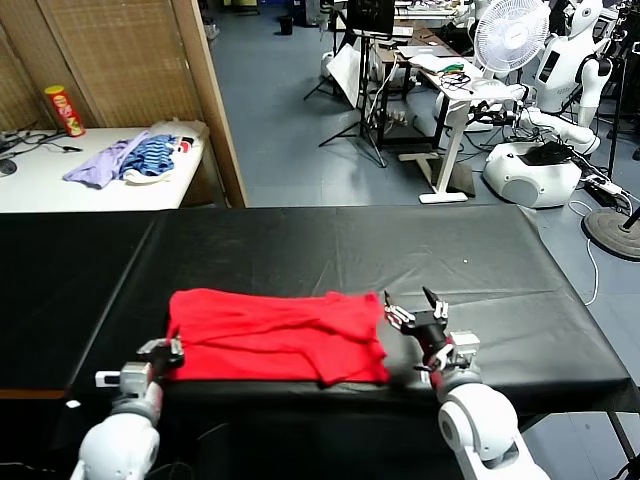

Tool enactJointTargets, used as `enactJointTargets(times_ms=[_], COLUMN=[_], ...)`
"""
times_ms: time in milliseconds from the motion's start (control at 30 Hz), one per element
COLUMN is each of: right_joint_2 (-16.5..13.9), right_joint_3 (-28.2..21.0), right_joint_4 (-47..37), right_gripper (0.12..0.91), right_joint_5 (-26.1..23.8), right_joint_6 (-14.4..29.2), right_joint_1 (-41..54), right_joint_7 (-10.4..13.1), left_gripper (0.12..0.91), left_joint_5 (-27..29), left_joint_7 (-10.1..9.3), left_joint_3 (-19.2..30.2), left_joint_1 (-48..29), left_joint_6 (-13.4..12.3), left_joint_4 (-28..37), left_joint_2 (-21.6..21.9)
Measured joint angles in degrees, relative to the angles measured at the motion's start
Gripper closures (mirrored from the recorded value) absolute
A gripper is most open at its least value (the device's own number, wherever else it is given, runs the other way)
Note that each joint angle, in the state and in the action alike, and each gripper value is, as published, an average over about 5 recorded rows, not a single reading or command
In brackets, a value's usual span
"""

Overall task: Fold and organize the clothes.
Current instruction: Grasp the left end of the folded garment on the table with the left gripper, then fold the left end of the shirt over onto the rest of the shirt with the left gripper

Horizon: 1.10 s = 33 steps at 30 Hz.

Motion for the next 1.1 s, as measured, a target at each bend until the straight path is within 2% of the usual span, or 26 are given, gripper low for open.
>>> enactJointTargets(times_ms=[167, 333, 500, 633, 733, 867, 1100], right_joint_2=[0.5, 0.5, 0.9, 1.2, 1.6, 2.1, 2.7], right_joint_3=[-0.1, 0.4, 1.5, 2.6, 3.2, 3.5, 3.2], right_joint_4=[0.3, 0.9, 1.5, 2.0, 2.2, 2.3, 2.0], right_gripper=[0.227, 0.227, 0.227, 0.227, 0.227, 0.227, 0.227], right_joint_5=[-0.5, -1.0, -1.8, -2.5, -3.0, -3.6, -4.4], right_joint_6=[-0.1, -0.1, -0.1, -0.1, -0.1, -0.1, -0.2], right_joint_1=[-0.3, -1.1, -2.3, -3.3, -3.9, -4.5, -4.6], right_joint_7=[0.0, 0.1, 0.1, 0.1, 0.1, 0.1, 0.1], left_gripper=[0.868, 0.868, 0.868, 0.868, 0.868, 0.868, 0.868], left_joint_5=[5.5, 2.9, -7.4, -18.3, -24.7, -27.0, -25.5], left_joint_7=[0.25, -0.10, -0.82, -2.67, -3.58, -3.82, -3.50], left_joint_3=[-3.6, -3.0, 1.9, 7.4, 11.5, 15.9, 20.4], left_joint_1=[1.1, 1.2, 0.0, -2.5, -4.4, -6.6, -7.6], left_joint_6=[-0.4, 2.2, 5.9, 9.4, 10.7, 10.8, 9.8], left_joint_4=[0.1, -2.9, -8.5, -11.9, -12.9, -12.8, -10.7], left_joint_2=[5.2, 5.9, 3.0, -0.8, -3.8, -7.4, -11.4])
